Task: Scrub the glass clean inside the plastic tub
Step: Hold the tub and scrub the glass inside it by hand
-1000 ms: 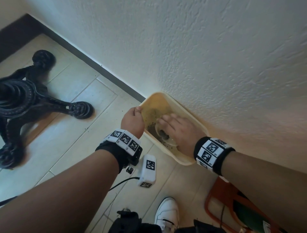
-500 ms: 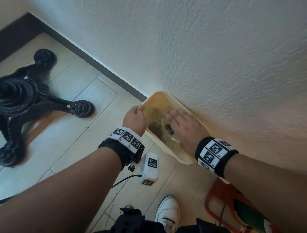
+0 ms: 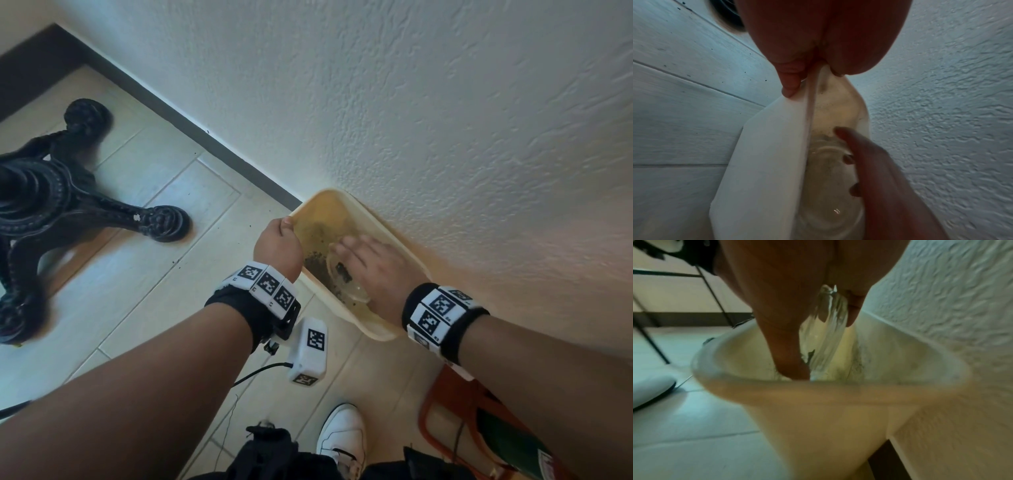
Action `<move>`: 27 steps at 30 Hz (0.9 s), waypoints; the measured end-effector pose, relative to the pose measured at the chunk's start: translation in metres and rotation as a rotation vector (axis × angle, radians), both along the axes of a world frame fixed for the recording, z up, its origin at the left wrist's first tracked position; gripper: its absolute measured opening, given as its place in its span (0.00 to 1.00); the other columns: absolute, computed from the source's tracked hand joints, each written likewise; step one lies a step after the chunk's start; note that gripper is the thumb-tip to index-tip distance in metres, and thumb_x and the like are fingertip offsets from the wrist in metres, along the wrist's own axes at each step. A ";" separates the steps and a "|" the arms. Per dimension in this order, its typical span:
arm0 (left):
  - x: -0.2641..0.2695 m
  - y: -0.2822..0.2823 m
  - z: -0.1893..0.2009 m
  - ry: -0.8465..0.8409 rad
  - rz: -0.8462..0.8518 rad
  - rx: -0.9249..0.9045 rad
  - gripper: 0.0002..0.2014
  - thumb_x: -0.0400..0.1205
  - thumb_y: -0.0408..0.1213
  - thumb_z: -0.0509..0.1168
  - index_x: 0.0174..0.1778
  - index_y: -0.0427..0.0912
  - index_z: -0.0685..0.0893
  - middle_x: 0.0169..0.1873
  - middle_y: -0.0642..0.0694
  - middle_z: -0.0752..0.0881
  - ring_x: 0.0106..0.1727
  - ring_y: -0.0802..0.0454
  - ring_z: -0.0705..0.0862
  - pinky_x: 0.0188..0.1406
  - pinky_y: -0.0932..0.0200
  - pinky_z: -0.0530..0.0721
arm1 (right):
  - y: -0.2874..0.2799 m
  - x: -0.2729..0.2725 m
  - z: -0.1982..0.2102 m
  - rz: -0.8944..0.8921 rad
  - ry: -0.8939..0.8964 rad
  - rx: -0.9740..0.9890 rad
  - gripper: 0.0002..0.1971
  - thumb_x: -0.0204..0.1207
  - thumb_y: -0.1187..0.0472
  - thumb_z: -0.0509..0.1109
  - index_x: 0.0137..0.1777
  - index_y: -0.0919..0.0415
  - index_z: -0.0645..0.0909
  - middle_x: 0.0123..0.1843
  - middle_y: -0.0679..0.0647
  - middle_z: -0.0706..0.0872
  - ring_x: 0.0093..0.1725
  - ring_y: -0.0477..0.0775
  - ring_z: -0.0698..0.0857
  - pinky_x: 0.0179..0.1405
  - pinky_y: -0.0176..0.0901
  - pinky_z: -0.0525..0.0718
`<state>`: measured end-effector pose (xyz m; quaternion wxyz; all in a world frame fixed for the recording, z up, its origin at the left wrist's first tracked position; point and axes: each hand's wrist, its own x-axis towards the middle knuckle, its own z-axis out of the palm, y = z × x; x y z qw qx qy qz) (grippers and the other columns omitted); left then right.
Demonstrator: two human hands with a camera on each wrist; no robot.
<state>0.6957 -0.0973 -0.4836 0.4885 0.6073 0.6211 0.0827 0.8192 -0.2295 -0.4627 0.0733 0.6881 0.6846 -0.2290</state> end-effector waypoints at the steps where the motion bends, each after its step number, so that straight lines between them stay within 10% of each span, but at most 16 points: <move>1: 0.000 0.000 0.000 0.001 0.005 0.001 0.20 0.90 0.45 0.47 0.63 0.40 0.81 0.45 0.48 0.82 0.44 0.50 0.77 0.43 0.57 0.70 | 0.000 -0.003 0.002 0.040 0.017 -0.013 0.42 0.61 0.69 0.68 0.79 0.64 0.63 0.77 0.65 0.72 0.75 0.71 0.69 0.67 0.66 0.76; 10: 0.002 -0.003 -0.002 -0.008 0.024 0.004 0.21 0.89 0.46 0.47 0.63 0.40 0.82 0.47 0.45 0.85 0.44 0.49 0.78 0.43 0.56 0.72 | 0.003 -0.004 0.003 0.079 0.023 0.025 0.44 0.56 0.73 0.72 0.77 0.66 0.67 0.74 0.68 0.75 0.71 0.74 0.73 0.65 0.69 0.78; 22: 0.005 -0.009 -0.001 0.012 0.027 0.028 0.21 0.90 0.44 0.46 0.64 0.39 0.80 0.51 0.44 0.85 0.44 0.50 0.76 0.44 0.58 0.69 | 0.001 -0.009 0.002 0.090 0.071 0.029 0.36 0.65 0.62 0.51 0.77 0.69 0.68 0.75 0.70 0.75 0.72 0.77 0.73 0.62 0.72 0.78; 27: 0.006 -0.011 -0.001 0.021 0.028 0.033 0.21 0.90 0.46 0.46 0.63 0.39 0.80 0.43 0.49 0.79 0.45 0.48 0.78 0.43 0.57 0.70 | -0.005 -0.007 0.001 0.058 0.046 0.046 0.38 0.61 0.68 0.63 0.77 0.67 0.69 0.74 0.67 0.76 0.71 0.74 0.74 0.64 0.67 0.78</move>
